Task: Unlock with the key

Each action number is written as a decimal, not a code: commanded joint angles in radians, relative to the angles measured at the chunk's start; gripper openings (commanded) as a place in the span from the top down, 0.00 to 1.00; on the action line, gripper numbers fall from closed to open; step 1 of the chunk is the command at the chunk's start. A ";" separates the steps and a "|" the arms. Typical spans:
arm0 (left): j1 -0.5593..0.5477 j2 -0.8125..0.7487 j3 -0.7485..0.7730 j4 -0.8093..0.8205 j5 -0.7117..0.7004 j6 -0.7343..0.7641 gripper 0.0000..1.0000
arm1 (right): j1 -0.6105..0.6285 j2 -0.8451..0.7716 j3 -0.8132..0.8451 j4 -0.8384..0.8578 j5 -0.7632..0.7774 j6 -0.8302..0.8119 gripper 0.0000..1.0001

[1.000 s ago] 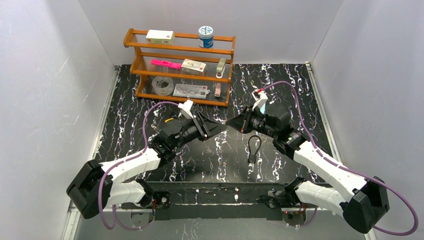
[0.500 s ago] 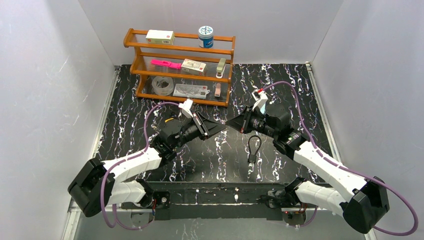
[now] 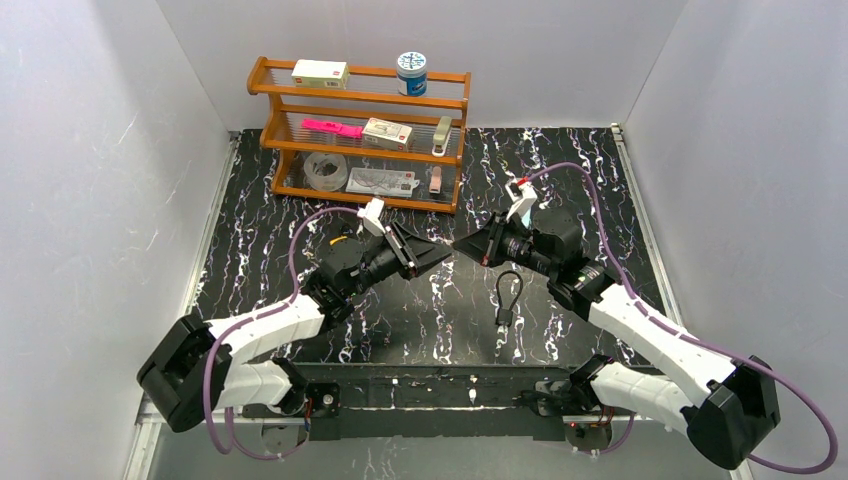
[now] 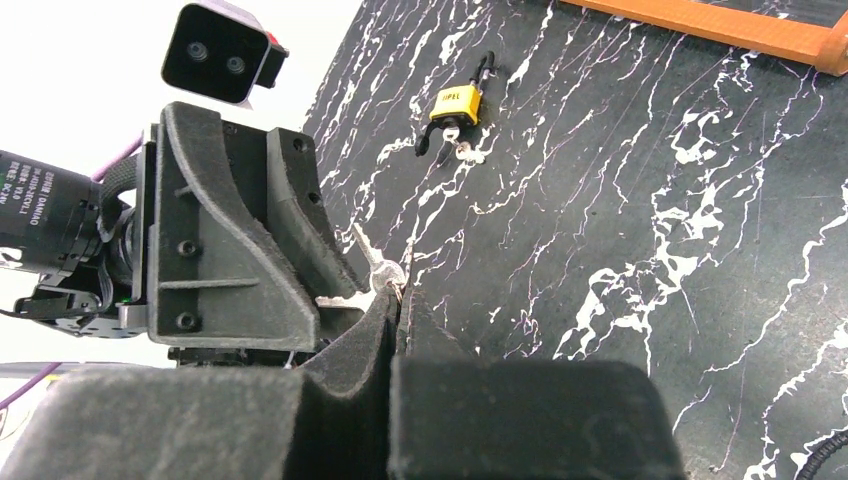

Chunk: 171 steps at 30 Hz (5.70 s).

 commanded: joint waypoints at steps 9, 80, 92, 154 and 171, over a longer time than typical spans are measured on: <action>0.010 -0.010 -0.016 0.041 -0.020 0.002 1.00 | 0.006 -0.029 -0.008 0.033 0.008 0.018 0.99; 0.056 -0.050 0.647 -1.264 0.654 1.282 1.00 | 0.038 0.079 0.164 -0.110 -0.747 -0.307 0.73; 0.056 -0.053 0.643 -1.290 0.647 1.299 1.00 | 0.039 0.073 0.162 -0.116 -0.710 -0.311 0.76; -0.459 0.699 0.822 -1.001 -0.609 0.595 0.06 | 0.015 -0.252 0.051 -0.901 1.032 0.257 0.99; -0.531 0.952 1.074 -1.256 -0.737 0.532 0.36 | 0.012 -0.342 0.036 -0.937 1.054 0.287 0.99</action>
